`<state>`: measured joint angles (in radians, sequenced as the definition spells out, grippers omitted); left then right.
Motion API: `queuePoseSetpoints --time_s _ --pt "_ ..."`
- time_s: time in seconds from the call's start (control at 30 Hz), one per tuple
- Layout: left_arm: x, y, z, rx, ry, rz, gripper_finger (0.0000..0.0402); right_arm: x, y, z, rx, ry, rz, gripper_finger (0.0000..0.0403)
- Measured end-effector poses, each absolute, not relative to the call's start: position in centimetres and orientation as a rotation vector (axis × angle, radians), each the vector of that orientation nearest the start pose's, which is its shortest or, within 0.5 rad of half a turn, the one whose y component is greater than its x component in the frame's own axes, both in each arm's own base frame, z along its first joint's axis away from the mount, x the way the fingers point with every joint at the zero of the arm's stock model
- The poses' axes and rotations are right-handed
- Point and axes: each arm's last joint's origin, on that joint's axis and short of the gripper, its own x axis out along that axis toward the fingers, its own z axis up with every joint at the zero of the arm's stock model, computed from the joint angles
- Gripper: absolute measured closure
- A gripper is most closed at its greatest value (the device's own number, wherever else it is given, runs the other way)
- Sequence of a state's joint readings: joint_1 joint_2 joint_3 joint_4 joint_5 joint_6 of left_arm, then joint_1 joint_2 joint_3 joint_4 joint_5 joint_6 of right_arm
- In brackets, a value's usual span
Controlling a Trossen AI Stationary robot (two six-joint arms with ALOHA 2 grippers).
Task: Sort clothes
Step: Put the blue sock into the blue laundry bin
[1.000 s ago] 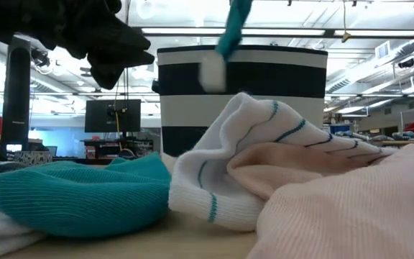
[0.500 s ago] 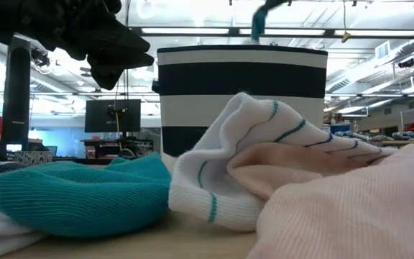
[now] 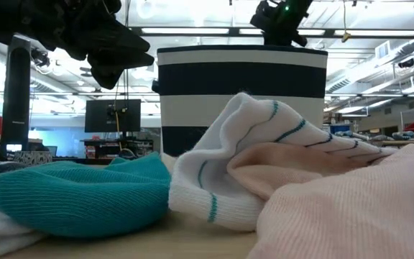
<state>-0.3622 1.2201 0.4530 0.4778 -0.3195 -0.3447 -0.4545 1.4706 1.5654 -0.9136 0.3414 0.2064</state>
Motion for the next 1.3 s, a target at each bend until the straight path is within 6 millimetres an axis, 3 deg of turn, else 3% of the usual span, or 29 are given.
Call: queuePoseSetpoints --time_s 0.17,0.4,0.57,0.93,1.13,1.3 --pt "22.6 -7.6 19.7 -0.245 0.279 0.005 0.0273 25.7 -14.0 38.3 0.249 0.751 -0.827 0.0268" --pt "22.6 -7.6 19.7 -0.245 0.279 0.005 0.0273 22.4 -11.9 41.2 0.242 0.655 -0.812 0.0224" --pt "22.6 -7.6 19.7 -0.245 0.279 0.005 0.0273 19.5 -9.5 42.9 0.289 0.607 -0.784 0.0220" --pt "23.0 -7.9 18.9 -0.339 0.320 -0.001 0.0273 15.7 -3.7 43.4 0.353 0.692 -0.622 0.0221" --pt "24.3 -8.7 18.0 -0.362 0.408 -0.039 0.0273 14.9 -1.2 43.4 0.329 0.684 -0.585 0.0223" --pt "25.7 -9.6 16.9 -0.344 0.588 0.007 0.0273 15.1 0.6 41.9 0.303 0.707 -0.560 0.0222"
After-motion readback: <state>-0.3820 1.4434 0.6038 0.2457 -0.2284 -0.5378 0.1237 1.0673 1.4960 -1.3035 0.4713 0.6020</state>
